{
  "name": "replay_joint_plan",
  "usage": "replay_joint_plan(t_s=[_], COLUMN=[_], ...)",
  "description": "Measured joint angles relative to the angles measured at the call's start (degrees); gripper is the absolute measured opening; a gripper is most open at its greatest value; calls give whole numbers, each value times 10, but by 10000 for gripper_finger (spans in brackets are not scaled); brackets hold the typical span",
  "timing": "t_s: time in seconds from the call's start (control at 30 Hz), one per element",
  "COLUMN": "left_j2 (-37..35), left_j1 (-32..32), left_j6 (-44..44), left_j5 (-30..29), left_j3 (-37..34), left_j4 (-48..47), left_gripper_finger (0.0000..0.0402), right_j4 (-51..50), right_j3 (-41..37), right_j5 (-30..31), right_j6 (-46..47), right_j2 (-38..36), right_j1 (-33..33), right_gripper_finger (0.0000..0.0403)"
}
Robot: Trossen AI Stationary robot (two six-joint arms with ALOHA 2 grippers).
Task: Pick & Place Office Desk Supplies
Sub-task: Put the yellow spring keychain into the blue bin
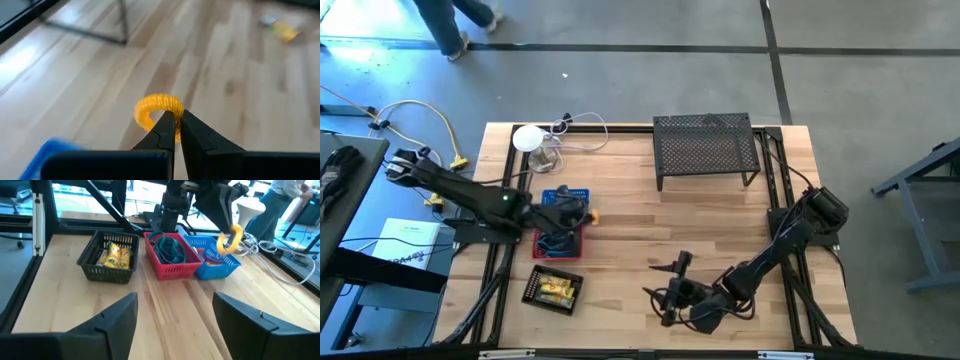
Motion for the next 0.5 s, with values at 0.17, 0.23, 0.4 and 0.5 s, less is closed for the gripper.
replay_joint_plan(t_s=[0.17,0.23,0.4,0.5], left_j2=[-20,-18,0,17], left_j1=[27,49,104,129], left_j6=[-55,-77,-104,-105], left_j5=[-22,-22,-6,25], left_j3=[0,0,0,0], left_j4=[-137,-173,-199,-200], left_gripper_finger=[5,5,10,27], right_j4=[-26,-31,-40,-41], right_j3=[0,0,0,0], right_j5=[-17,-28,-60,-88], right_j6=[46,57,86,88], right_j2=[1,1,1,1], right_j1=[-7,-11,-23,-27], right_gripper_finger=[243,243,243,243])
